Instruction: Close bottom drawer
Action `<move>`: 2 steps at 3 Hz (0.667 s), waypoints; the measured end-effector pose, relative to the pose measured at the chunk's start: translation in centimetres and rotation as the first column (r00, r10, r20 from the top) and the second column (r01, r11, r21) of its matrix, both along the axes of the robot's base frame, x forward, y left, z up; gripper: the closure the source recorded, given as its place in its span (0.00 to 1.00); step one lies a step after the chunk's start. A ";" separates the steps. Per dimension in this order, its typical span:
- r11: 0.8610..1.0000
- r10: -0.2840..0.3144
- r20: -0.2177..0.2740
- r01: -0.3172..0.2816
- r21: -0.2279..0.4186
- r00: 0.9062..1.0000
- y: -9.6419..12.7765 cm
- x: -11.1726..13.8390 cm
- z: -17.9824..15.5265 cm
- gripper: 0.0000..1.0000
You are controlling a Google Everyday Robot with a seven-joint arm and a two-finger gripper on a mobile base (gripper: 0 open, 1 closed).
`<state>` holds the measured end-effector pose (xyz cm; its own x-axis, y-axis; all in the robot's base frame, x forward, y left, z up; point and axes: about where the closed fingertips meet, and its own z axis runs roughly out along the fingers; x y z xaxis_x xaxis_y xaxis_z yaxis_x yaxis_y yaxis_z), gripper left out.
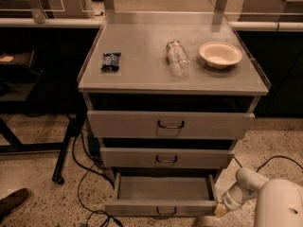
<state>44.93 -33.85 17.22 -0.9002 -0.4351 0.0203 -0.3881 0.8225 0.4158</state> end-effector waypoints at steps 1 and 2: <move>1.000 0.000 0.000 0.000 0.000 1.000 0.0 0.0 0.1 1.00; 1.000 0.000 0.001 0.000 0.000 1.000 0.0 0.0 0.2 1.00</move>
Offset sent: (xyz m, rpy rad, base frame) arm 0.0395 0.0344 0.0145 0.0405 -0.0891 0.0440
